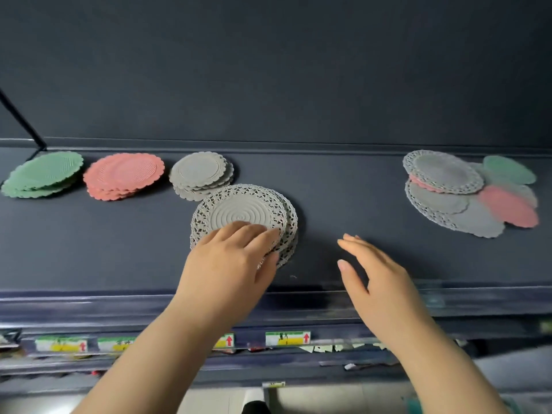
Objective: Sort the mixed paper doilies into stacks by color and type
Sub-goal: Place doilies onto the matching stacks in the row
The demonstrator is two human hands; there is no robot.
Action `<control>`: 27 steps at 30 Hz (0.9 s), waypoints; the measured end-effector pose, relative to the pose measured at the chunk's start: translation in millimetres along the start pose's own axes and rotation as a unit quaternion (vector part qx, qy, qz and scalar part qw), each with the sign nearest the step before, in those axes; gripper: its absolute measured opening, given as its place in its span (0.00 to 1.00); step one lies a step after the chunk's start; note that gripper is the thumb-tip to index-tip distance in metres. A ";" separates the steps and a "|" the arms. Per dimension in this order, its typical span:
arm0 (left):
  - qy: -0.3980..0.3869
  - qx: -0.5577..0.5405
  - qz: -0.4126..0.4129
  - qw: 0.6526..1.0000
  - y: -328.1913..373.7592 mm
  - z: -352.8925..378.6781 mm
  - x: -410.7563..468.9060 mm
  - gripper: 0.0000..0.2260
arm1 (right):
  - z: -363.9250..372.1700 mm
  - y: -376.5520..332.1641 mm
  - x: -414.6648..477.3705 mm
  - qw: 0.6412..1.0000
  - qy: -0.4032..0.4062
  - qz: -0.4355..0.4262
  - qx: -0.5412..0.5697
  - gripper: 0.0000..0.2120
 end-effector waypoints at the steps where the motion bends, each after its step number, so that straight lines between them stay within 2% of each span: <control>1: 0.002 0.000 0.001 1.000 -1.1 1.4 6.5 0.16 | -0.2 3.4 5.1 1.000 0.000 0.002 -0.005 0.16; 5: 0.009 0.000 0.004 1.000 -5.2 7.6 32.6 0.17 | -1.1 17.3 26.9 1.000 -0.020 0.008 -0.012 0.16; 11: -0.003 0.007 0.031 0.999 15.4 20.5 81.4 0.18 | -38.7 58.2 43.1 0.998 0.037 0.042 0.006 0.17; 16: 0.002 -0.006 0.084 0.996 73.7 27.8 107.1 0.17 | -73.0 106.2 36.0 0.995 0.057 0.075 0.014 0.17; 19: 0.003 -0.001 0.084 0.996 108.8 37.8 121.2 0.14 | -102.6 139.1 41.7 0.995 0.070 0.069 0.002 0.17; 24: 0.005 -0.008 0.105 0.994 181.7 59.3 138.1 0.13 | -138.7 191.2 50.1 0.999 0.034 0.027 -0.018 0.17; 27: -0.006 -0.010 0.120 0.993 229.8 86.7 154.5 0.10 | -157.9 233.2 48.7 0.999 0.021 0.030 -0.039 0.17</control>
Point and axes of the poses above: each hand's wrist, its own x-axis towards the middle knuckle, its own z-axis out of the palm, y = z × x, the point moved 10 cm from there along x, towards the middle knuckle, and after that the axes turned 7 degrees about -z, right-handed, at the moved point
